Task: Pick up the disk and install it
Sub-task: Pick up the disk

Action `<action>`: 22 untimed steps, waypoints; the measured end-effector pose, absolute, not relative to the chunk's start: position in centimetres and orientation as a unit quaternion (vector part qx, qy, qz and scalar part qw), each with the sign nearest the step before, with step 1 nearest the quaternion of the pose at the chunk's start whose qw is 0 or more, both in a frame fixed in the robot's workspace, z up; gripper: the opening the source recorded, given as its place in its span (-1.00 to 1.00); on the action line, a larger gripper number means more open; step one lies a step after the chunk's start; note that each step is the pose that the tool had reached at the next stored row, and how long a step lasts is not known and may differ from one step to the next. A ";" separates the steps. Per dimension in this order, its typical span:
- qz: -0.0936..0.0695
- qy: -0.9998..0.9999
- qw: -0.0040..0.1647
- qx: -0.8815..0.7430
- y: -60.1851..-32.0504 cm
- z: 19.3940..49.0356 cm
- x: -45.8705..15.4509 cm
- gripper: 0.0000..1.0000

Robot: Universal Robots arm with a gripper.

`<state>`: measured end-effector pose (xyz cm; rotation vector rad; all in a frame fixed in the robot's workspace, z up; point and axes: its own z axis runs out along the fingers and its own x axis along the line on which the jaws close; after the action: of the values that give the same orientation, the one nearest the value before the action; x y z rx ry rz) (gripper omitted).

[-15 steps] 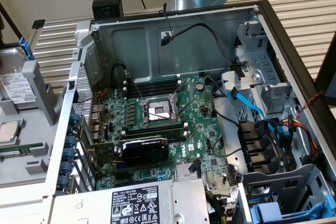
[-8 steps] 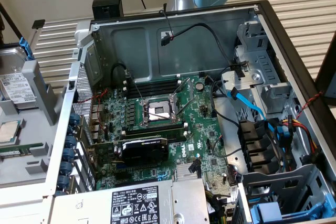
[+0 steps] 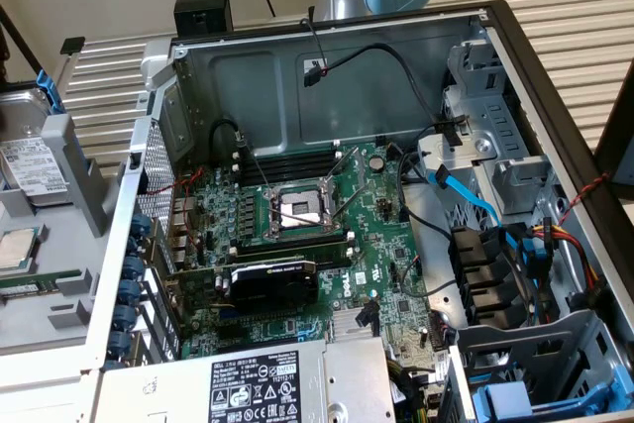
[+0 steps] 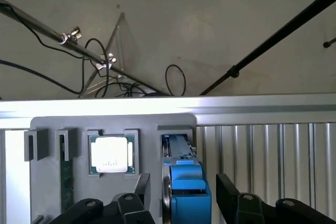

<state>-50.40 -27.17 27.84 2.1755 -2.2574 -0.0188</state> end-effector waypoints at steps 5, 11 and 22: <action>-0.006 -0.720 0.003 0.694 -27.2 27.7 -50.4 0.13; -0.002 -0.720 0.007 0.694 -26.9 27.7 -50.4 0.13; 0.012 -0.720 0.010 0.694 -26.6 27.6 -50.4 0.13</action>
<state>-50.42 -26.55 27.62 2.1653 -2.2479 0.0365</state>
